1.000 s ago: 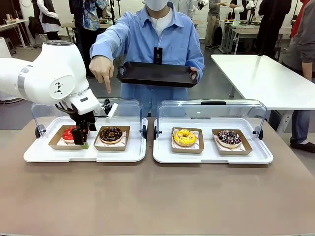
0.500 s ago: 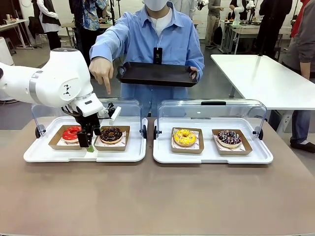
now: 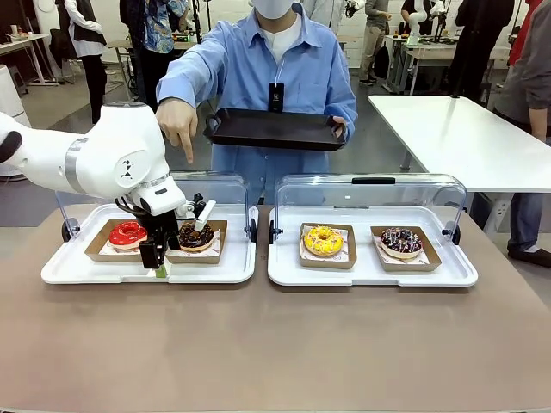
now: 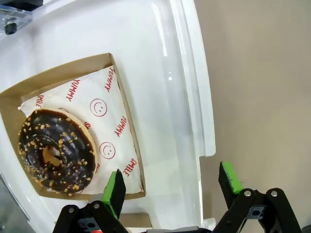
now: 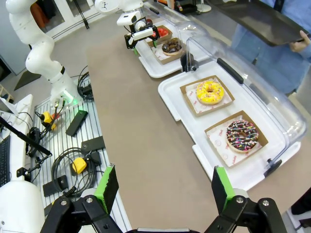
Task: Provide the desired donut to the person.
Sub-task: Pick up and lift the Paper togo box containing the Donut pointed at by the person.
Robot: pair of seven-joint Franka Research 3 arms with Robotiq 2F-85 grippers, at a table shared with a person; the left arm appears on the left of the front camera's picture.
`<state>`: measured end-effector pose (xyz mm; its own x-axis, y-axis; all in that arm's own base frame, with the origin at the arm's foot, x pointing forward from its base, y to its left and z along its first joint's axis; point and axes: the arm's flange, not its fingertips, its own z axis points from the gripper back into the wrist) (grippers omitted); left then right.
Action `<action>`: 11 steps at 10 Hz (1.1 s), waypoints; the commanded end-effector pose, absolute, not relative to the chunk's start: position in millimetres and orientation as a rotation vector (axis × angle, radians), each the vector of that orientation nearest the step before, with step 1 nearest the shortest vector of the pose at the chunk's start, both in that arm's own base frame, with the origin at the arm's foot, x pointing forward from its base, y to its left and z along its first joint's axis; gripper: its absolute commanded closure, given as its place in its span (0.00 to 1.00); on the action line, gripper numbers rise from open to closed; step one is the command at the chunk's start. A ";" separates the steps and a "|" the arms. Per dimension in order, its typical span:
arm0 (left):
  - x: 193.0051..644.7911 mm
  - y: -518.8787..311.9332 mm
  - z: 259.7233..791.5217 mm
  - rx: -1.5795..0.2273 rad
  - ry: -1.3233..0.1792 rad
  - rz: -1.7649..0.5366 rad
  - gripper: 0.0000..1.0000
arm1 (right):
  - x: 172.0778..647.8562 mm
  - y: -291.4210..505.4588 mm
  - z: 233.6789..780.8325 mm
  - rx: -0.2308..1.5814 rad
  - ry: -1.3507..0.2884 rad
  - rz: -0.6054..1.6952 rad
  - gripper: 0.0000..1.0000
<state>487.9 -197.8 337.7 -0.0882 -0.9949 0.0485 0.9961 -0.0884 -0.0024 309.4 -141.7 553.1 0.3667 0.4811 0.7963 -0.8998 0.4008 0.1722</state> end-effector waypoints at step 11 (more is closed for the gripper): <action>502.1 -195.4 331.1 -0.017 -0.041 -1.693 0.93 | 311.2 -142.5 552.4 0.686 -0.751 0.992 0.00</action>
<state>496.5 -197.0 332.5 -0.0977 -0.9944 0.0397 0.9952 -0.0978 0.0018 309.4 -141.7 553.1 0.3666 0.4811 0.7963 -0.8998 0.4008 0.1721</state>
